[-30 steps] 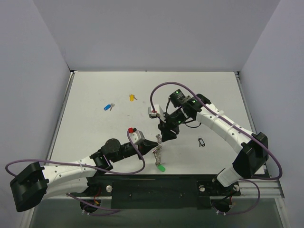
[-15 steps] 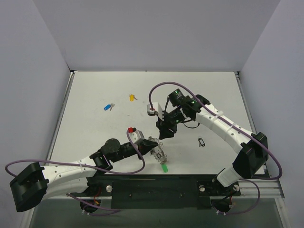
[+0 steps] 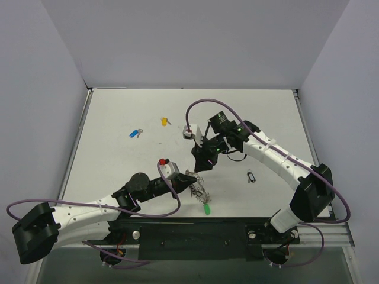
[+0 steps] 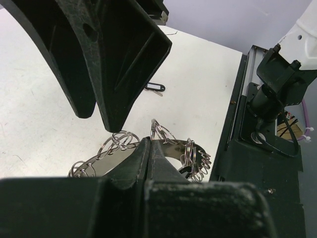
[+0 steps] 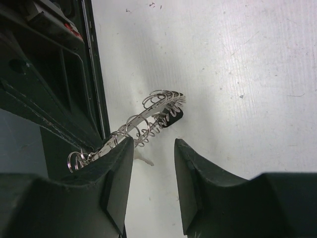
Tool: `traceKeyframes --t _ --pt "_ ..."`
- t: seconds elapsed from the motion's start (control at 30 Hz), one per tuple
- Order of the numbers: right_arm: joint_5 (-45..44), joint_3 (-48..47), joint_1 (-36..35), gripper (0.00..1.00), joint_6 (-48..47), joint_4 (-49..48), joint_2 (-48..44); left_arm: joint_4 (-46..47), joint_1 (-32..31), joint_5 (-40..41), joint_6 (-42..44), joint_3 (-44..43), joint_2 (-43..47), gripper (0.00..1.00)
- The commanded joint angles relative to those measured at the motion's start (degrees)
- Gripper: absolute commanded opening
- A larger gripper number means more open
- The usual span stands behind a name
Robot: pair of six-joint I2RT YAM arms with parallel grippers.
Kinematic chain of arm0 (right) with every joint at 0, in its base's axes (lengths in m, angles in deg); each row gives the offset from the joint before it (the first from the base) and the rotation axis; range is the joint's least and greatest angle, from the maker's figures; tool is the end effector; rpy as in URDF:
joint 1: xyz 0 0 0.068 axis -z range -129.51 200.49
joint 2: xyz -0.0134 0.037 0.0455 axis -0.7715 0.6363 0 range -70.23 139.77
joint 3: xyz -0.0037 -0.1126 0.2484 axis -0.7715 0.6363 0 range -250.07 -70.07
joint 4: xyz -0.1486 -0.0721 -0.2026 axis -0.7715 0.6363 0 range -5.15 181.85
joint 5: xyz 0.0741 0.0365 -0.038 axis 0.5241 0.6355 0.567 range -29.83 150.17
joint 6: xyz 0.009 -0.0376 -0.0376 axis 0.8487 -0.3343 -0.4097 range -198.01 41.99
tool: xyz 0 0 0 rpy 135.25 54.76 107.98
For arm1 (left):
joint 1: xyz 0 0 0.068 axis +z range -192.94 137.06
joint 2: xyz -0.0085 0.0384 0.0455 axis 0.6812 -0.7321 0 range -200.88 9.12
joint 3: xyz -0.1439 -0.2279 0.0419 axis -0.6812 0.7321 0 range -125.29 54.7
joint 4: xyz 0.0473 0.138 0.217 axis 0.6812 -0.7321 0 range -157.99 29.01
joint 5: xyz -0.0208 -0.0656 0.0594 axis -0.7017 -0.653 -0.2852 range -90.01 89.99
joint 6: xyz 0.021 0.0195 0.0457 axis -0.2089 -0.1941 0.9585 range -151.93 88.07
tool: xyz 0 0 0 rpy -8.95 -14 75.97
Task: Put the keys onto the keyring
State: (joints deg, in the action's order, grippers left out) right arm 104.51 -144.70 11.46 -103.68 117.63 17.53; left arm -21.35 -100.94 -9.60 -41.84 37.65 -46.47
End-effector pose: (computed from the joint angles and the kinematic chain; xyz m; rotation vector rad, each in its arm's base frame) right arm 0.2416 0.2278 0.3085 -1.5332 1.7201 1.0271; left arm 0.1057 -0.1804 0.2276 0.7996 1.4464 -1.0521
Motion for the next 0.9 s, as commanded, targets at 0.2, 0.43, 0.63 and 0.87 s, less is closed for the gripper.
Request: traceKeyframes --t 0.2,0.43,0.63,0.87 --pt "6.5 0.3 3.2 0.34 -4.6 4.3 -2.3 3.3 1.0 2.6 -2.2 0.0 3.2 0.0" --pt "7.8 -0.1 1.6 0.34 -10.0 7.9 -1.8 3.8 1.7 3.9 -3.7 0.7 4.0 0.0" --pt "10.2 -0.4 0.7 0.34 -13.1 10.7 -1.7 4.0 2.3 4.3 -4.6 1.0 4.2 0.0" --pt "11.1 -1.1 0.9 0.34 -19.8 16.2 -2.1 4.2 2.9 4.5 -5.4 1.4 4.4 0.0"
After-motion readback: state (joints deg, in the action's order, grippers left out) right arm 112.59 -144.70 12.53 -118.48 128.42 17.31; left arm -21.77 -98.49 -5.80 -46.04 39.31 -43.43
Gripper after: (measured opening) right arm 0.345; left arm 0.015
